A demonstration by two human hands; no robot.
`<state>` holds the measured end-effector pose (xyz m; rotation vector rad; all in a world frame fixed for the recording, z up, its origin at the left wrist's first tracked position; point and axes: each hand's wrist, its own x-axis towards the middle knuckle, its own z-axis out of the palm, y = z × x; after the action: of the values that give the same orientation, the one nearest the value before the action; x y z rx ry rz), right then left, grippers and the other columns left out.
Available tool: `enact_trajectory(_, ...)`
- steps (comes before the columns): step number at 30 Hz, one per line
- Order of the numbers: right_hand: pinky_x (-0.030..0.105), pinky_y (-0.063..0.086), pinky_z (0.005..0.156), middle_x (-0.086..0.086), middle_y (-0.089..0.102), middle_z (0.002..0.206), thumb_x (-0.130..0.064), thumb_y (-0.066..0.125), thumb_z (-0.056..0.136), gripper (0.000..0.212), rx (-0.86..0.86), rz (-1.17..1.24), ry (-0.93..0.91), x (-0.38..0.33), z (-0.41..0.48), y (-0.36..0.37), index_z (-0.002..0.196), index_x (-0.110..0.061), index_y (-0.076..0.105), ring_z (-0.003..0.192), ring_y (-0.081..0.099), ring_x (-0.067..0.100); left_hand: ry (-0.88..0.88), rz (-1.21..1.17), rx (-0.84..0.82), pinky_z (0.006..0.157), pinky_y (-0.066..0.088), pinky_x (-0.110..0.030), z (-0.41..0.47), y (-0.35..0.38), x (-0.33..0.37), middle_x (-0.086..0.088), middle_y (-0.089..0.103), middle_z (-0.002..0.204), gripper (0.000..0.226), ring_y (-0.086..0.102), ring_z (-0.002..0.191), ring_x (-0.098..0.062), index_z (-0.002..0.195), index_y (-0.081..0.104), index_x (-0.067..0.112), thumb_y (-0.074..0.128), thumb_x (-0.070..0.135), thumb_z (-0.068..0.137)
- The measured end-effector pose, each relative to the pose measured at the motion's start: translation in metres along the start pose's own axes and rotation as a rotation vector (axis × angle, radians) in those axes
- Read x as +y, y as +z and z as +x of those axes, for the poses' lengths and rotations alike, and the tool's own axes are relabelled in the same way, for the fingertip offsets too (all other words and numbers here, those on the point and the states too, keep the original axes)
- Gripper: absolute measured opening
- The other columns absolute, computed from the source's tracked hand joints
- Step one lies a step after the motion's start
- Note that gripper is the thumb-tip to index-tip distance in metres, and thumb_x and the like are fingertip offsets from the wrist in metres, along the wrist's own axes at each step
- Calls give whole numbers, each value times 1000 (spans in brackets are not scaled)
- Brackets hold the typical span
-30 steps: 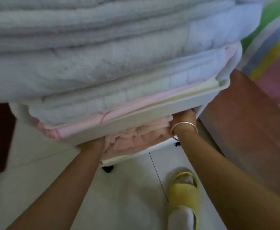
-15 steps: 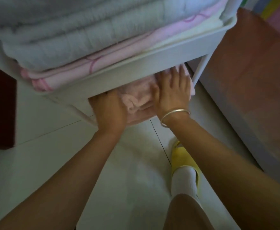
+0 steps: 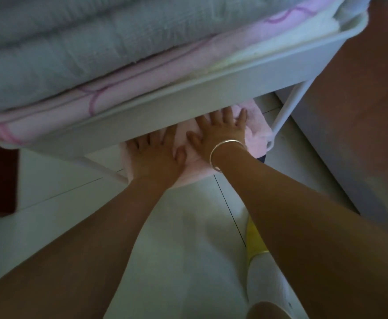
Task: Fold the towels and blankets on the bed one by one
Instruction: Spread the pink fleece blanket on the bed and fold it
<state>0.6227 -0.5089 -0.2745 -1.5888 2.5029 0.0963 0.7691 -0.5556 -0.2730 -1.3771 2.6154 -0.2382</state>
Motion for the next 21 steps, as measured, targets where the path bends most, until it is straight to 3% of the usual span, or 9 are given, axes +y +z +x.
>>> enact_trajectory(2,68,-1,110,4,4,162,-62,15,95,67,-25,-8,6,-3,0,-7,153,-31,5,147,-5,36,3,-56,-29,114,8,-54,4,-7,-4,-15,21,157,66,21,141,-40,155,12,29,30,53,96)
enact_trajectory(4,68,-2,110,6,3,162,-58,16,96,65,-21,-6,28,-8,-9,-10,153,-28,7,147,-6,34,37,-229,35,113,15,-54,-2,-17,-9,-12,40,147,61,33,135,-37,148,36,26,35,46,90)
enact_trajectory(7,62,-4,114,12,6,161,-52,22,99,64,67,84,109,-16,-33,-15,153,-21,12,148,-7,31,154,-615,267,107,31,-43,-38,-37,-6,-6,65,120,47,53,119,-29,105,71,19,36,26,75)
enact_trajectory(9,55,-6,117,14,3,161,-48,28,99,66,113,195,139,-21,-53,-22,154,-15,11,148,-9,30,145,-798,392,100,37,-36,-72,-47,-3,-2,69,110,37,59,111,-22,90,73,18,40,16,74)
enact_trajectory(12,45,-3,119,11,3,161,-44,37,98,70,164,361,138,-26,-82,-38,154,-12,9,148,-4,29,-99,-1022,519,88,48,-43,-113,-56,-18,0,66,99,26,60,96,-22,84,68,18,48,4,76)
enact_trajectory(15,42,19,115,10,37,151,-46,38,98,59,202,528,173,-31,-106,-66,147,-14,34,141,23,29,-397,-1147,692,84,47,-47,-125,-70,-51,-4,52,102,24,55,93,-23,95,58,6,44,3,76)
enact_trajectory(17,43,35,98,5,62,121,-52,34,96,50,266,494,166,-39,-122,-90,124,-19,59,120,41,28,-468,-1114,808,98,42,-44,-124,-91,-67,-8,48,114,38,50,107,-28,112,53,1,45,4,75)
enact_trajectory(19,40,39,80,3,67,94,-50,36,88,46,476,311,46,-49,-137,-113,97,-19,69,99,50,29,-427,-1045,843,109,33,-38,-118,-116,-75,-17,46,130,55,43,123,-32,131,45,-2,51,3,77)
enact_trajectory(21,38,40,71,6,63,93,-36,49,79,32,627,142,-77,-55,-146,-129,95,-16,67,90,52,31,-382,-1113,806,113,30,-39,-106,-137,-80,-18,43,139,60,41,130,-31,140,37,-2,53,5,83)
